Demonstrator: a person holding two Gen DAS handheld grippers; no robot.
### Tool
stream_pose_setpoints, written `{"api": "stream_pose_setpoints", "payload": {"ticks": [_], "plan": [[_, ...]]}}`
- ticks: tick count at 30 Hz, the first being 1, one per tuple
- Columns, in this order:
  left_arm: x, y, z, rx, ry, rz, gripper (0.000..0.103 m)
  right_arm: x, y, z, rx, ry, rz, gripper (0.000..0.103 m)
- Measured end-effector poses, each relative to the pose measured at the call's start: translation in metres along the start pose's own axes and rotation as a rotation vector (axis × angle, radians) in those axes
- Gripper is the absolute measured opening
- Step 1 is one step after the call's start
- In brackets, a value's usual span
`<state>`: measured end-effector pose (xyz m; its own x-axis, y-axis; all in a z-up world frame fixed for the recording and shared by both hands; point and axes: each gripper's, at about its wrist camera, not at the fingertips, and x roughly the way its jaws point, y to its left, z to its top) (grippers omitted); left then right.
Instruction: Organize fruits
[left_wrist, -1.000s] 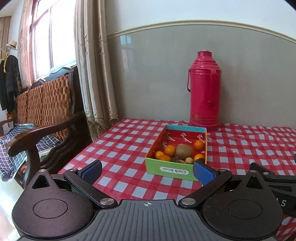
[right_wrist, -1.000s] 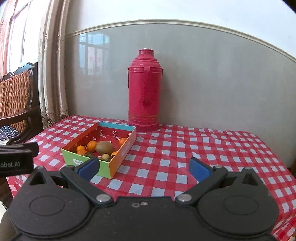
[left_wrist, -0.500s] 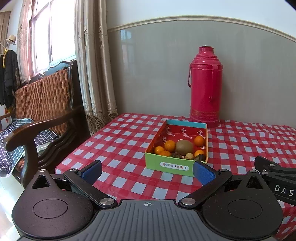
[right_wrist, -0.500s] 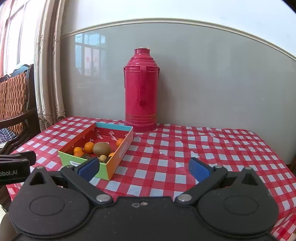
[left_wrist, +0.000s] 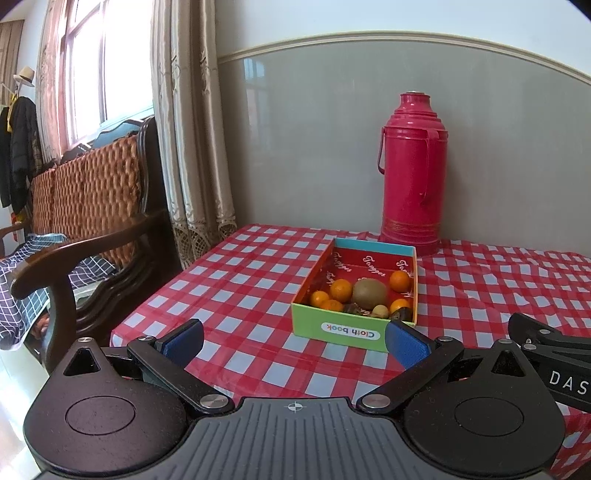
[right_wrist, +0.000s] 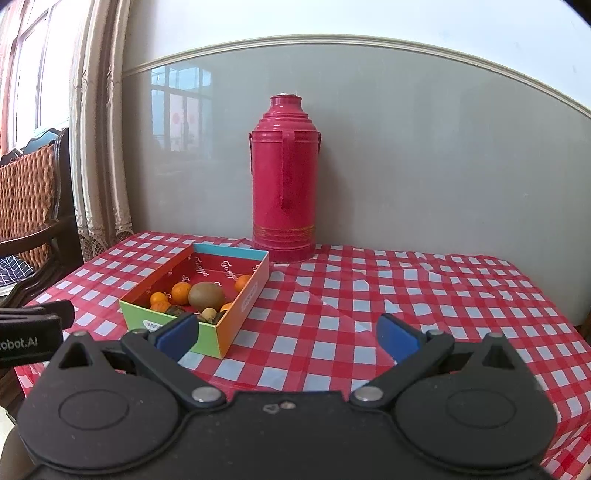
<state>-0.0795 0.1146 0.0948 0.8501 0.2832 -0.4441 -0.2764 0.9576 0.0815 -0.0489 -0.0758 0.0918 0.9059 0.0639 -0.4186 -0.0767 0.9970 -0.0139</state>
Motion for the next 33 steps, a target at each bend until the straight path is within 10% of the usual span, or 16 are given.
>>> {"api": "stream_pose_setpoints", "payload": {"ticks": [33], "plan": [[0.0016,-0.0005,-0.0001,-0.007,-0.002,-0.007,0.103,0.0001,0.0018,-0.0001,-0.008,-0.001,0.017,0.097]]}}
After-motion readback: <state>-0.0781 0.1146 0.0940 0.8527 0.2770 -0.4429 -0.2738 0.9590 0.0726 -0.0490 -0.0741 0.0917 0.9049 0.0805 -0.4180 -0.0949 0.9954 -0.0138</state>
